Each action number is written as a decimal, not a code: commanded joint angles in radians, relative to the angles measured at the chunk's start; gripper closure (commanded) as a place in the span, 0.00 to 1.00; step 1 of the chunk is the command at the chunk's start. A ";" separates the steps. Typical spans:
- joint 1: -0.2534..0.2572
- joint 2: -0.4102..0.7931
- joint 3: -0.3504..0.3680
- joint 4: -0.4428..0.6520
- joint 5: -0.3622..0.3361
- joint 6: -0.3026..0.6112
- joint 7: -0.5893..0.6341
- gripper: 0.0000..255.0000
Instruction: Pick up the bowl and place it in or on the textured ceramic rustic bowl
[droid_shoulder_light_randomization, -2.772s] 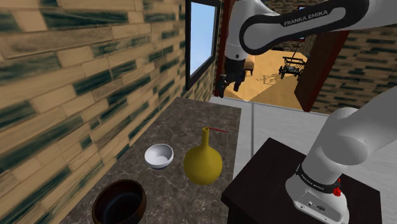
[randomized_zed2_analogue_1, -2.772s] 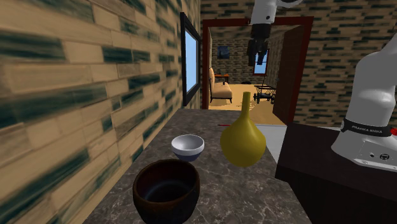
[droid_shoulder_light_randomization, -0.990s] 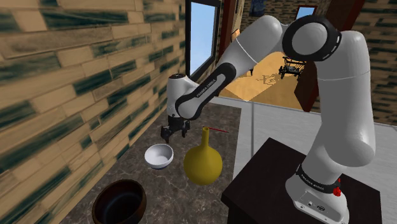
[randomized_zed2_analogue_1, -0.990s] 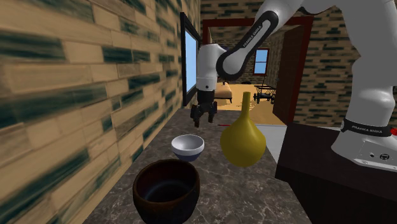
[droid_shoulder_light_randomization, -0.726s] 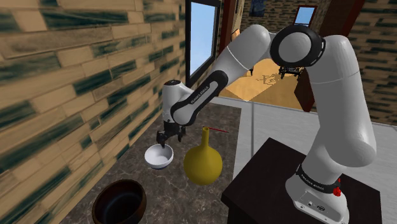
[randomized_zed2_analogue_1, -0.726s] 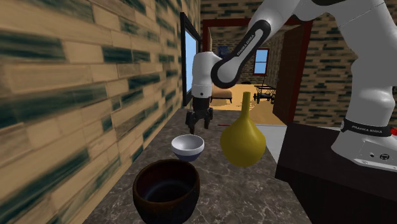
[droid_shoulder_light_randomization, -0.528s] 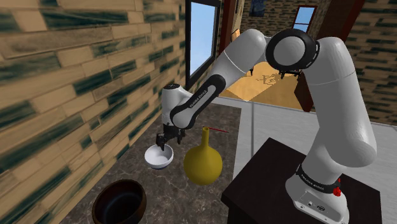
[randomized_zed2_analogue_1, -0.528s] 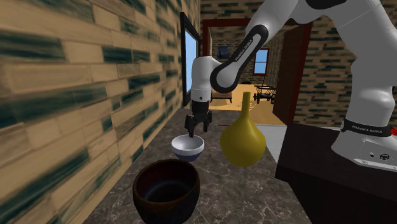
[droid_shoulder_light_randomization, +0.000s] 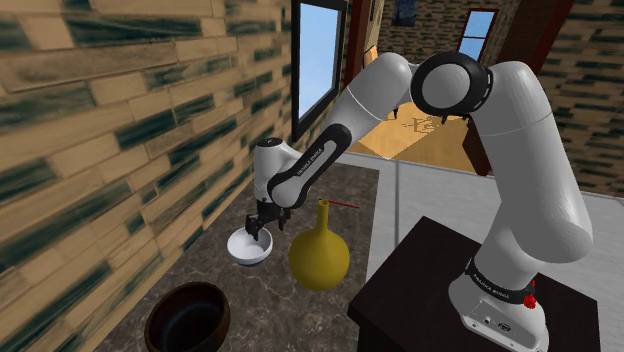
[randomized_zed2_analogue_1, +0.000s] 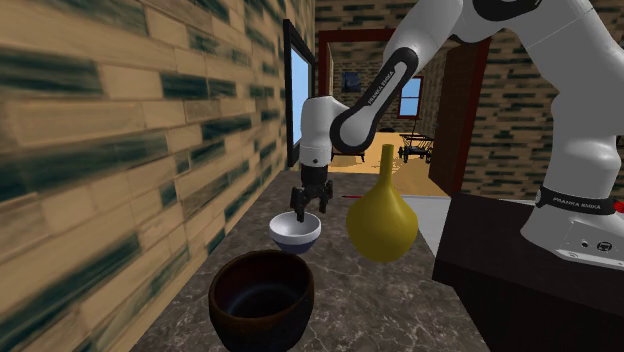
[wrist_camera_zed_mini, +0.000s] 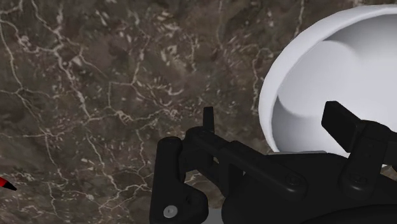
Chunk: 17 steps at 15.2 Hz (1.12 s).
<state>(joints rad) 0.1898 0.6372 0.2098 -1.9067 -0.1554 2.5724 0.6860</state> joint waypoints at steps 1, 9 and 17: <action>0.000 0.000 0.000 0.000 0.000 0.000 0.000 0.00; 0.000 0.000 0.000 0.000 0.000 0.000 0.000 1.00; -0.010 -0.054 0.013 -0.010 0.013 -0.043 -0.007 1.00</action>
<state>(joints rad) 0.1832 0.5959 0.2201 -1.9107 -0.1450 2.5353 0.6810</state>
